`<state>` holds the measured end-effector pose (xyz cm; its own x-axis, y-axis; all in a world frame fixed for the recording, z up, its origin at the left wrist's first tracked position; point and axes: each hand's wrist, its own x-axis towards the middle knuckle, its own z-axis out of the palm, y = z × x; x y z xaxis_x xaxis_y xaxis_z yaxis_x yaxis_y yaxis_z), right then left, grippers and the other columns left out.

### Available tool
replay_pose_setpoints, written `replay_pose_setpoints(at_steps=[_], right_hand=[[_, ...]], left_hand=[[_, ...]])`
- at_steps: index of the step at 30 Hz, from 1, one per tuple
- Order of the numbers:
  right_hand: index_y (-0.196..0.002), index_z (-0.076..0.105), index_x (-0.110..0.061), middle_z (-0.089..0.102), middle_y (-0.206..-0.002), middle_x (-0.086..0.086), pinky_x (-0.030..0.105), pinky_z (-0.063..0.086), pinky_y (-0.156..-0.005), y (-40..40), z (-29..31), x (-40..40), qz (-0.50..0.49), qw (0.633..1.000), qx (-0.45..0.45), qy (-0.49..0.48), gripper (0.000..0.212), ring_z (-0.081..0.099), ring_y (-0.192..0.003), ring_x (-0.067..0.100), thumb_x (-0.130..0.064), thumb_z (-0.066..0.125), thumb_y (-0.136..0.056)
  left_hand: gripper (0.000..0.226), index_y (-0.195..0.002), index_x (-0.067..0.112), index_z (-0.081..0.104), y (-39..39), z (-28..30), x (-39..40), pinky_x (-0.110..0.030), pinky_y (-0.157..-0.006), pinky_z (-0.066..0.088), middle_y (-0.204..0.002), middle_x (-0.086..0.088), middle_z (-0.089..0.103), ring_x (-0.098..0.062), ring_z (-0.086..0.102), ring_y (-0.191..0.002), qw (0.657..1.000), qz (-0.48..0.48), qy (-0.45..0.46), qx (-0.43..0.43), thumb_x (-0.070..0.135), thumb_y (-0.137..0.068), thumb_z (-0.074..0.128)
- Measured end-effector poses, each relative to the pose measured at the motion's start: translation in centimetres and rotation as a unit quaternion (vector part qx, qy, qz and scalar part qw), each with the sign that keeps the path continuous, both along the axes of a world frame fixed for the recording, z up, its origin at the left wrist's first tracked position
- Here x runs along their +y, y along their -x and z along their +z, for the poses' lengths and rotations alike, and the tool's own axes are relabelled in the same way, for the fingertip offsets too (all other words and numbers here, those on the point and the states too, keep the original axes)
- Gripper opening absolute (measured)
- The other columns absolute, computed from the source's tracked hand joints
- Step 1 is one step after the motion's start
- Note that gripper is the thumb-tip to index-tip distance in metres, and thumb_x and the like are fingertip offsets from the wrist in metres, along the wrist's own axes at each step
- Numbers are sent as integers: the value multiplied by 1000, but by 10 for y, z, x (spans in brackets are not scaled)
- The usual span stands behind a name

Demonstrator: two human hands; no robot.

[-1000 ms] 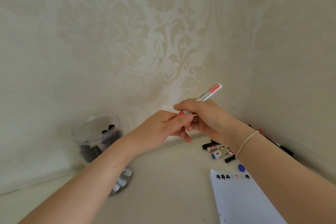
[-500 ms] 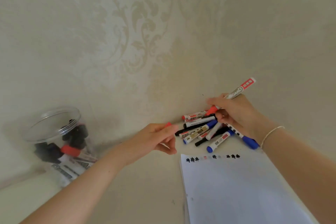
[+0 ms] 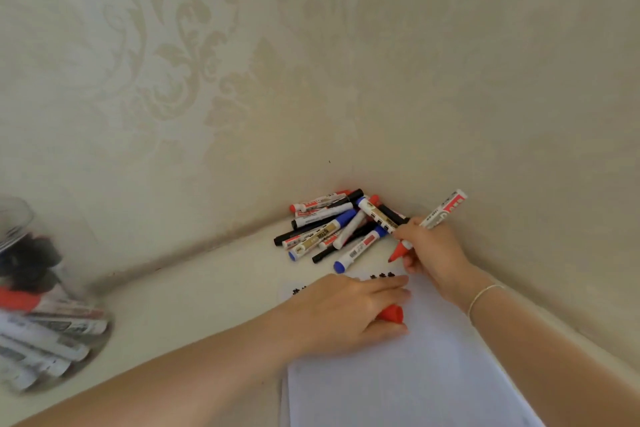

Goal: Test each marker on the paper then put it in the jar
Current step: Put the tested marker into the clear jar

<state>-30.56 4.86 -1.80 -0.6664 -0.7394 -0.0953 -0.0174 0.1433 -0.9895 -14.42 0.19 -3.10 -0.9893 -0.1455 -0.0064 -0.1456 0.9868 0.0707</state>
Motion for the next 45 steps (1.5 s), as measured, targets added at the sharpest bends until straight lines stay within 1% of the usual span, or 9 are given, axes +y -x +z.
replay_pose_setpoints(at_steps=[3, 7, 18, 24, 29, 32, 35, 42, 45], right_hand=[[-60, 44, -7, 60, -55, 25, 19, 32, -36, 3, -12, 2, -34, 998, 45, -7, 25, 41, -26, 14, -3, 54, -83], [-53, 38, -10, 52, -40, 13, 15, 27, -34, 7, -23, 2, -88, 994, 65, 21, 33, 35, -24, 13, -4, 56, -80], [-54, 40, -11, 59, -55, 22, 22, 37, -44, 9, -35, 0, -110, 985, 134, -1, 31, 47, -38, 19, -5, 62, -76], [-54, 33, -13, 39, -50, 5, 22, 30, -43, 8, -35, -2, -115, 976, 186, -9, 38, 30, -48, 18, -3, 59, -80], [-53, 37, -11, 46, -51, 11, 23, 32, -44, 10, -35, 0, -105, 983, 150, 1, 35, 36, -46, 19, -1, 60, -77], [-52, 33, -13, 37, -47, 2, 24, 30, -47, 8, -35, -1, -95, 982, 164, -1, 38, 32, -47, 18, 2, 59, -76], [-54, 30, -14, 32, -49, 1, 19, 27, -40, 7, -34, -1, -101, 979, 179, 4, 40, 27, -47, 16, 2, 57, -79], [-53, 39, -11, 56, -57, 27, 26, 37, -47, 10, -35, -1, -102, 984, 146, 14, 31, 46, -46, 24, -1, 59, -75], [-52, 35, -12, 42, -48, 10, 26, 31, -48, 8, -34, -1, -99, 983, 155, 13, 36, 35, -47, 19, 1, 59, -75]], left_hand=[[52, -143, 29, 37, 1, -10, -3, -35, -85, 47, -156, 15, 24, -22, 57, -117, 1000, -8, 10, 13, 54, -98, 32], [54, -142, 31, 39, 0, -16, -5, -32, -81, 47, -154, 17, 28, -18, 59, -116, 999, -15, -6, 43, 57, -96, 29], [55, -143, 32, 37, -1, -19, -4, -34, -80, 50, -155, 19, 22, -15, 57, -117, 999, -11, -11, 44, 58, -96, 25], [56, -143, 31, 37, 0, -17, -3, -36, -84, 51, -155, 17, 25, -16, 57, -119, 999, -10, -22, 44, 58, -96, 25], [55, -143, 30, 38, 0, -16, -3, -34, -82, 50, -155, 17, 24, -16, 57, -117, 999, -12, -19, 42, 57, -96, 26], [57, -142, 29, 39, 0, -17, -5, -35, -82, 50, -155, 16, 26, -16, 58, -116, 999, -13, -22, 47, 57, -95, 25], [54, -141, 28, 42, 0, -19, -5, -36, -79, 52, -154, 15, 29, -18, 60, -113, 998, -16, -20, 55, 56, -97, 28], [55, -142, 29, 39, 0, -17, -4, -35, -82, 50, -155, 16, 25, -16, 59, -116, 999, -16, -16, 48, 56, -96, 27], [53, -143, 29, 39, 0, -18, -5, -32, -82, 49, -155, 16, 25, -16, 59, -115, 998, -19, -16, 54, 56, -97, 29]])
